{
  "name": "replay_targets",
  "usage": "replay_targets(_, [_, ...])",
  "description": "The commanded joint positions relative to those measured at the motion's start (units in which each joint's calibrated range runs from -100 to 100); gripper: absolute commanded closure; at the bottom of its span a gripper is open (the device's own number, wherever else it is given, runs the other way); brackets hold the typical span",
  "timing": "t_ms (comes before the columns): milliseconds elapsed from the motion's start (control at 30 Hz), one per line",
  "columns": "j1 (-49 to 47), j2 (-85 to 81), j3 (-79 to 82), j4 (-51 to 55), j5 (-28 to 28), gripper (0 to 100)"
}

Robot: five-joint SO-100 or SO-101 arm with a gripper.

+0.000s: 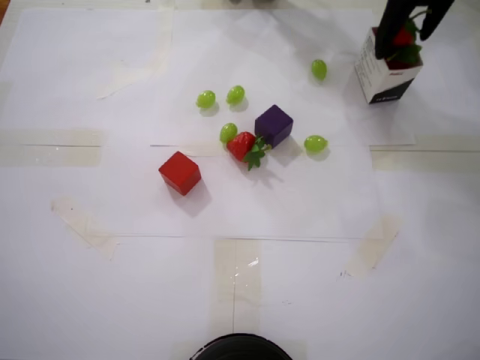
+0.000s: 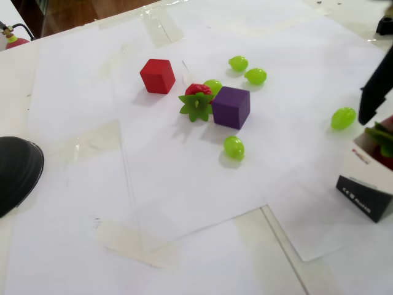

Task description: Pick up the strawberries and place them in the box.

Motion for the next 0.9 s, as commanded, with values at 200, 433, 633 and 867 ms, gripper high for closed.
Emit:
replay_targets(200, [1.07, -2.65, -11.60, 9.07, -0.39, 73])
replay_targets(433, [2.91, -3.25, -19.24, 13.56, -0.05, 73])
replay_targets(633, [7.03, -5.06, -20.15, 12.34, 1.07, 73])
replay_targets(867, [16.66, -4.80, -20.06, 5.72, 4.69, 73])
